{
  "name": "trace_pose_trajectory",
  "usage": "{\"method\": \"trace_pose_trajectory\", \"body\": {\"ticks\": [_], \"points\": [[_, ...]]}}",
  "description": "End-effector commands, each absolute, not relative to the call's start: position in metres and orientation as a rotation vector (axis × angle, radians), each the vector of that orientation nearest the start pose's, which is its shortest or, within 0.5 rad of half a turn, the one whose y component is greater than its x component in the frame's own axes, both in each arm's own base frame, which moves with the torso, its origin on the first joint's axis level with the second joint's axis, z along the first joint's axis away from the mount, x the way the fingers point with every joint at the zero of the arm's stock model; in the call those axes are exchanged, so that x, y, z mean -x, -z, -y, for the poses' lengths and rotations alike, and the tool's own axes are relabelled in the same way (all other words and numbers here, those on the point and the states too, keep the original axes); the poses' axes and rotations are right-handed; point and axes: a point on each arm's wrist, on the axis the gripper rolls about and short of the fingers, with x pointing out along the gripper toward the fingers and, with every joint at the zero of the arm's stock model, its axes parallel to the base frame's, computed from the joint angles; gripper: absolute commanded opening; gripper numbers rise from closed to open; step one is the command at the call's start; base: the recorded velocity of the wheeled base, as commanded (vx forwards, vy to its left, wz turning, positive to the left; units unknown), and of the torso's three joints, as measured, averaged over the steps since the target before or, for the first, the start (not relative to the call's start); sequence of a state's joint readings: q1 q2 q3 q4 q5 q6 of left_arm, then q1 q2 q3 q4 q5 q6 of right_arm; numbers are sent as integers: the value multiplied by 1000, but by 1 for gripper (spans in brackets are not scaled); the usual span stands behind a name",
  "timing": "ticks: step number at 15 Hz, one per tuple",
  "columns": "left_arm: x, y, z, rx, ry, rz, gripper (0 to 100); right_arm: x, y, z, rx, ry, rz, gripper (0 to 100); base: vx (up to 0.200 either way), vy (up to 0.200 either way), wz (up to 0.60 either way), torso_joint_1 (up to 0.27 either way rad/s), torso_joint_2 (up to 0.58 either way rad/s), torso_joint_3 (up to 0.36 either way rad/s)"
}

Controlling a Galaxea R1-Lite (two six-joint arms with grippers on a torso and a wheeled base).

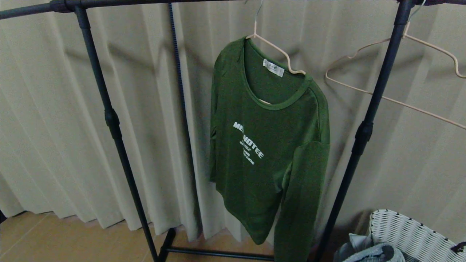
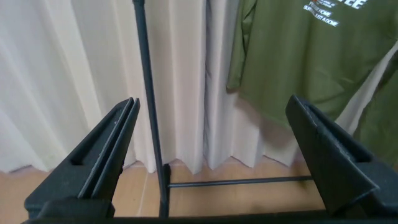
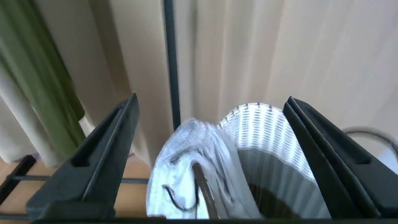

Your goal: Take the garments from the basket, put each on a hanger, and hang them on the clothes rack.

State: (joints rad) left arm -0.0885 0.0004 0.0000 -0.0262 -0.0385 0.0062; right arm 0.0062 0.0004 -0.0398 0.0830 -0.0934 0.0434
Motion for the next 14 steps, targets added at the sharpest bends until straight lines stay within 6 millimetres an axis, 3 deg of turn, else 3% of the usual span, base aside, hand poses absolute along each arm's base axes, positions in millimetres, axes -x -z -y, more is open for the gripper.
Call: {"method": "trace_pose_trajectory", "body": {"ticks": [1, 5, 8, 9, 10, 12, 13, 14], "points": [[23, -78, -1, -7, 126, 28, 100, 26, -77, 2, -39, 85, -50, 100, 0, 0, 0, 0, 0, 0], [23, -78, -1, -7, 126, 28, 100, 7, -84, 2, 5, 70, -305, 100, 0, 0, 0, 0, 0, 0], [23, -78, -1, -7, 126, 28, 100, -29, -120, 0, 27, 20, -488, 100, 0, 0, 0, 0, 0, 0], [23, -78, -1, -7, 127, 28, 100, -49, -122, -1, 80, 7, -609, 100, 0, 0, 0, 0, 0, 0], [23, -78, -1, -7, 127, 28, 100, -50, -122, -1, 86, 5, -615, 100, 0, 0, 0, 0, 0, 0], [23, -78, -1, -7, 126, 28, 100, -83, -107, -3, 238, -51, -868, 100, 0, 0, 0, 0, 0, 0], [23, -78, -1, -7, 126, 28, 100, -88, -105, -3, 249, -56, -891, 100, 0, 0, 0, 0, 0, 0], [23, -78, -1, -7, 126, 28, 100, -106, -101, -4, 277, -64, -948, 100, 0, 0, 0, 0, 0, 0]]}}
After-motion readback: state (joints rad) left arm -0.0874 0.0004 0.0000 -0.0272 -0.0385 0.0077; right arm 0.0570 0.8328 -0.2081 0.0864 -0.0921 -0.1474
